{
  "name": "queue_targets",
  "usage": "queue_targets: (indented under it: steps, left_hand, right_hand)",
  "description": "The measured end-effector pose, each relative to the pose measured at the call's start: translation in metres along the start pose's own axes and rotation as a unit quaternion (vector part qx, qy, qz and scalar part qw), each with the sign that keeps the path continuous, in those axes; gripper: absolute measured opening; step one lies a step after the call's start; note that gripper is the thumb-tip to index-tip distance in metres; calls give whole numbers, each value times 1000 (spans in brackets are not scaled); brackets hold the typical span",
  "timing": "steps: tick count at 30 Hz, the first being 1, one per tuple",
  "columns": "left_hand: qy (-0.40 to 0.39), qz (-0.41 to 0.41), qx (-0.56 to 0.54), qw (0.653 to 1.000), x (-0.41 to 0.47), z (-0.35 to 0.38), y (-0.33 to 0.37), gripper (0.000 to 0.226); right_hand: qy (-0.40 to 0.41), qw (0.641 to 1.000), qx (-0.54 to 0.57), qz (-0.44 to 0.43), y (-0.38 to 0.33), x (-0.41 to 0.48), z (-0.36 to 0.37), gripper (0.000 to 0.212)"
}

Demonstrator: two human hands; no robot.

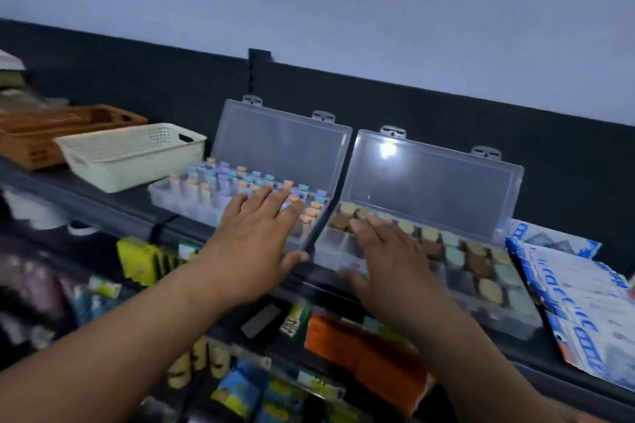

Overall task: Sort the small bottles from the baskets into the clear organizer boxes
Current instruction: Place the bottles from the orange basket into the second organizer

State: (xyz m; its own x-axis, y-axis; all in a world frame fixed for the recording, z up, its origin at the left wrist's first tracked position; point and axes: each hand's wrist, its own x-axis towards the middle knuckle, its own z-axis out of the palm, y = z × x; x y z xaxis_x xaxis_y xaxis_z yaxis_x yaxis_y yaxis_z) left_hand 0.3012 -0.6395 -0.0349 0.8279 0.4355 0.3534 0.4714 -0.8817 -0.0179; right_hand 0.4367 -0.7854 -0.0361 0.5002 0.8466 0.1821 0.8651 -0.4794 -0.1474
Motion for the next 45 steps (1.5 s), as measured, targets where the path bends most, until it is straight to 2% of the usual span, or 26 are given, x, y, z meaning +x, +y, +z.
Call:
queue_targets:
  steps: [12, 21, 29, 38, 45]
  left_hand:
    - [-13, -142, 50, 989, -145, -65, -226, 78]
    - [-20, -230, 57, 971, -177, -82, -338, 79]
    - [-26, -261, 78, 962, -133, -66, -438, 79]
    - [-25, -256, 60, 964, -35, -50, -544, 78]
    - [-61, -221, 20, 973, 28, -19, -618, 72]
  right_hand:
    - [-31, 985, 61, -159, -252, 48, 34, 79]
    - [-54, 970, 55, -232, -364, 113, 44, 79]
    - [-51, 965, 63, -250, -416, 225, 72, 78]
    - [-56, 961, 80, -258, -465, 370, 98, 75]
    - [-92, 970, 67, -214, -485, 441, 118, 75]
